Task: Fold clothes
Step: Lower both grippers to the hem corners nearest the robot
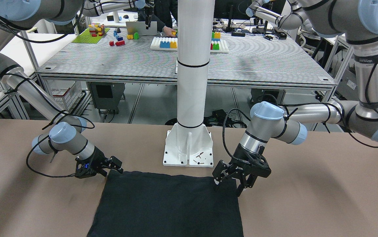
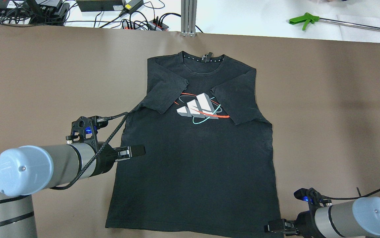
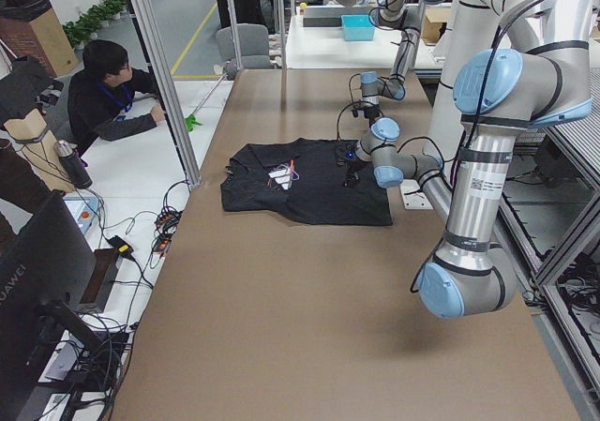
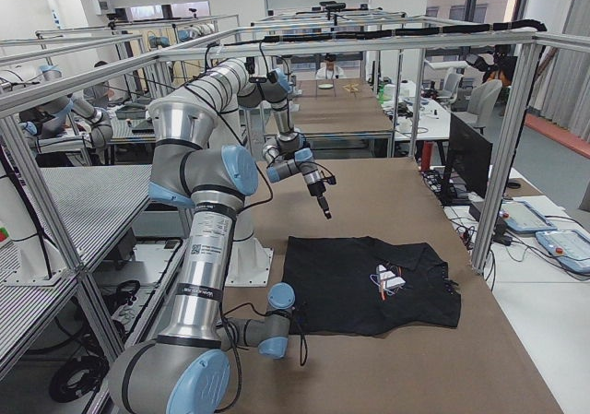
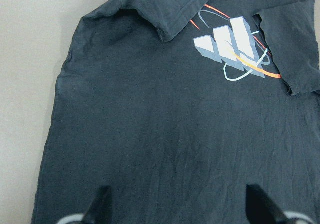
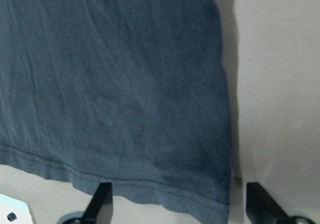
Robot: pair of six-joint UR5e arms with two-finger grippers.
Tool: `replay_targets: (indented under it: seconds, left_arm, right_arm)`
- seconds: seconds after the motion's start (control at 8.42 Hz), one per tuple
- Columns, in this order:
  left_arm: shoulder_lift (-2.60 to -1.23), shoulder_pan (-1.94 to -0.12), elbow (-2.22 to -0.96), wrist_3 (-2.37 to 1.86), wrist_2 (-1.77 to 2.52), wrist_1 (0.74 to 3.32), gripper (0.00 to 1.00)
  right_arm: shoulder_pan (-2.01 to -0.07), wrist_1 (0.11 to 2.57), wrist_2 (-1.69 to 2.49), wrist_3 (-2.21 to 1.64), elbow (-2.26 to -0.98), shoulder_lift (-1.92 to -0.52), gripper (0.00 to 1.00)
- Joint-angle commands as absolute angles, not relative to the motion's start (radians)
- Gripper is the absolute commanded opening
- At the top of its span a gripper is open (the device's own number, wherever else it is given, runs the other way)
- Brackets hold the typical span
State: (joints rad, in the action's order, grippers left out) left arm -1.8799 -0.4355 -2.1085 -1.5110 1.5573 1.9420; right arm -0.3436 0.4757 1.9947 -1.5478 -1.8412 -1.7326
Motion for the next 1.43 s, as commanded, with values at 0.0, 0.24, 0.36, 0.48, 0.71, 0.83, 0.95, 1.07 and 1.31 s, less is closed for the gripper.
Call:
replay_targets:
  seconds: [0.0,0.24,0.36,0.48,0.71,0.83,0.95,1.07,1.31]
  left_arm:
    - [-1.879,-0.434,-2.108,-1.511,1.543,1.942,0.94]
    - [-1.879,-0.434,-2.108,-1.511,1.543,1.942,0.94]
    - [-1.879,-0.434,-2.106,-1.511,1.542,1.942,0.94]
    - [-1.878,-0.434,-2.105,-1.511,1.539,1.942,0.94]
    - [-1.878,-0.434,-2.105,-1.511,1.539,1.942,0.94]
    - [-1.876,-0.434,-2.103,-1.511,1.539,1.942,0.94]
    - [-1.873,-0.434,-2.105,-1.511,1.539,1.942,0.94]
    - [-1.873,-0.434,-2.105,-1.506,1.54,1.944,0.94]
    - [-1.871,-0.434,-2.109,-1.503,1.542,1.945,0.94]
  right_arm:
    - [-0.333,0.482,1.994,-1.548,-1.832,-1.738,0.8]
    - [-0.334,0.482,1.976,-1.548,-1.815,-1.738,0.14]
    - [-0.333,0.48,1.973,-1.548,-1.816,-1.736,0.0]
    - [-0.334,0.48,1.971,-1.549,-1.816,-1.736,0.0]
    - [-0.336,0.477,1.959,-1.549,-1.825,-1.738,0.0]
    - [-0.337,0.477,1.96,-1.551,-1.835,-1.74,0.0]
    - [-0.337,0.476,1.96,-1.569,-1.838,-1.74,0.0]
    - [-0.339,0.468,1.96,-1.58,-1.842,-1.74,0.0]
    - [-0.342,0.466,1.96,-1.582,-1.874,-1.756,0.0]
